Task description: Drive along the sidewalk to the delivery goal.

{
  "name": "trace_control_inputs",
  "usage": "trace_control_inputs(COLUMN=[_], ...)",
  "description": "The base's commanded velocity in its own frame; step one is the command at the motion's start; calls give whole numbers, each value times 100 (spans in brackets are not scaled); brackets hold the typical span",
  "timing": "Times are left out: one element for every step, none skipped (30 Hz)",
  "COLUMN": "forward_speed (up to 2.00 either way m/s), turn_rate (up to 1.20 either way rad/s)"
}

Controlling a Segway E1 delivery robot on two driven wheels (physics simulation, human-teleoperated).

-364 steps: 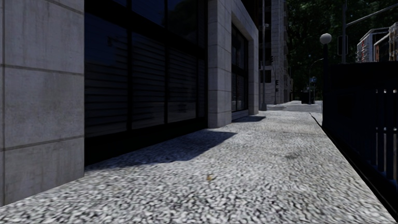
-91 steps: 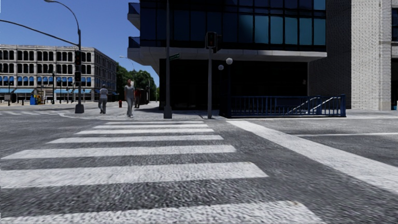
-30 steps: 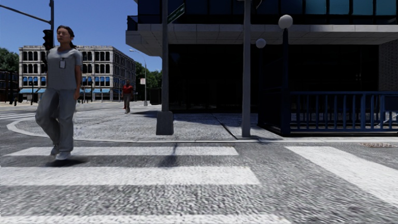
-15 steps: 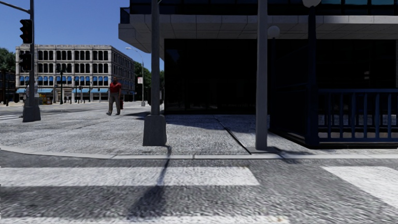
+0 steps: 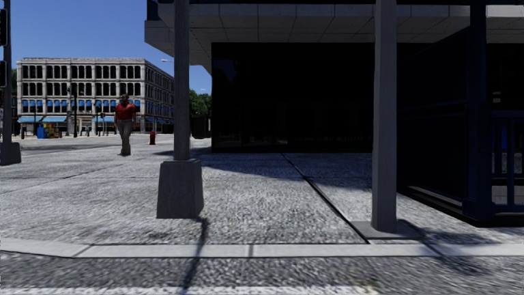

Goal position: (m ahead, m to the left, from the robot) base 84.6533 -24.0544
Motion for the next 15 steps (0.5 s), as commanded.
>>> trace_control_inputs(forward_speed=[200, 200, 200, 200, 200, 200, 200, 200, 200, 199, 188, 163, 163, 132, 109], turn_rate=[0, 0, 0, 0, 0, 0, 0, 0, 0, 0, 0, 0, 0, 0, 0])
